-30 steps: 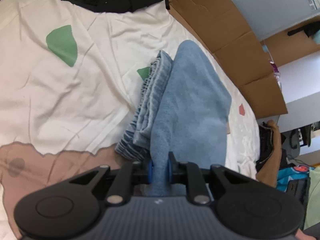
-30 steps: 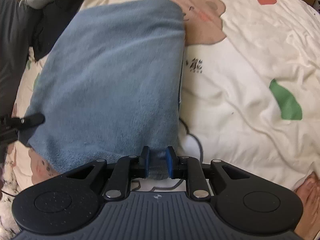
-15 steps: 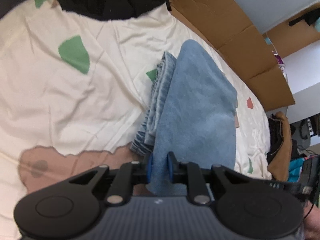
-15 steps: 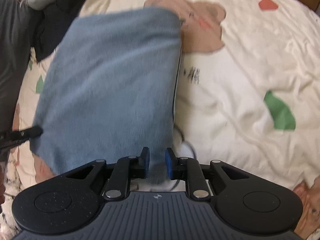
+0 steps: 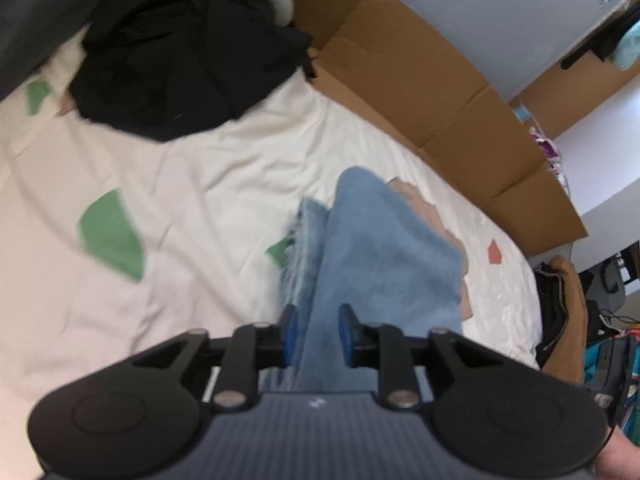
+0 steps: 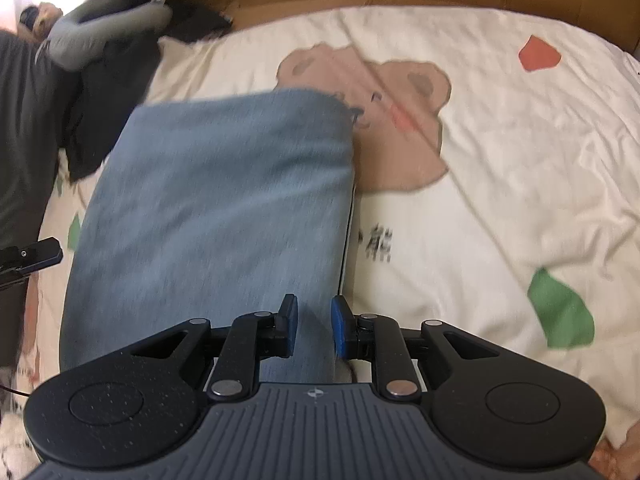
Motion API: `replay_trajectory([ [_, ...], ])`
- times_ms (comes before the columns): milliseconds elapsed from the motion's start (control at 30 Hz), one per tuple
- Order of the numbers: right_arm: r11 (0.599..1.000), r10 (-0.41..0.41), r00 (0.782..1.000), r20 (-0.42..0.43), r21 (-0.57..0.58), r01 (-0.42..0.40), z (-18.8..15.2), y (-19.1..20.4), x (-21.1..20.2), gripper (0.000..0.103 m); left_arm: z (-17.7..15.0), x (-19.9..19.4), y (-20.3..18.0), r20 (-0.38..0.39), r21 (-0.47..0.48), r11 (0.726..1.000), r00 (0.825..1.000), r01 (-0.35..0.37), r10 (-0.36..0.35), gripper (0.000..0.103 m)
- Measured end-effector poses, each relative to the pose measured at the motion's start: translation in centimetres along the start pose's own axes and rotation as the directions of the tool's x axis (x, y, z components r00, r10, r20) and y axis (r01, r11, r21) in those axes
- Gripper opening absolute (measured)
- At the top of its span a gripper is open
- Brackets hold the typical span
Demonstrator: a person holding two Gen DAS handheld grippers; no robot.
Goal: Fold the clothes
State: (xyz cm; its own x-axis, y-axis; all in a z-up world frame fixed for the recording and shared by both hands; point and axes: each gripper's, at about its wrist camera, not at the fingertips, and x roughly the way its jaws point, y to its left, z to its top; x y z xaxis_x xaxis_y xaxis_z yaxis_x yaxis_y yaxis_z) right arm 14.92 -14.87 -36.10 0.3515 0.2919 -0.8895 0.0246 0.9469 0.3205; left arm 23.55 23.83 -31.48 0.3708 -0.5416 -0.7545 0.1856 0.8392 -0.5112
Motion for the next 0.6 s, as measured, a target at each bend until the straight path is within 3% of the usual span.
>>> replay_trajectory([
  [133, 0.999, 0.003, 1.0, 0.029, 0.037, -0.004, 0.7, -0.5, 0.5, 0.02, 1.5, 1.7, -0.6, 0.034, 0.0, 1.0, 0.999, 0.028, -0.028, 0.037],
  [267, 0.999, 0.007, 0.999, 0.048, 0.049, -0.009, 1.0, -0.4, 0.9, 0.037, 2.3, 3.1, -1.2, 0.039, 0.033, 0.999, 0.999, 0.02, -0.022, 0.04],
  [433, 0.997, 0.019, 0.997, 0.072, 0.072, -0.024, 1.6, -0.5, 1.7, 0.038, 2.6, 5.0, -0.7, 0.011, 0.022, 1.0, 1.0, 0.003, -0.004, 0.04],
  [600, 0.993, 0.018, 0.993, 0.113, 0.113, -0.031, 2.6, -1.1, 2.6, 0.038, 2.9, 6.2, -1.3, -0.004, 0.071, 0.997, 1.0, 0.021, -0.02, 0.04],
])
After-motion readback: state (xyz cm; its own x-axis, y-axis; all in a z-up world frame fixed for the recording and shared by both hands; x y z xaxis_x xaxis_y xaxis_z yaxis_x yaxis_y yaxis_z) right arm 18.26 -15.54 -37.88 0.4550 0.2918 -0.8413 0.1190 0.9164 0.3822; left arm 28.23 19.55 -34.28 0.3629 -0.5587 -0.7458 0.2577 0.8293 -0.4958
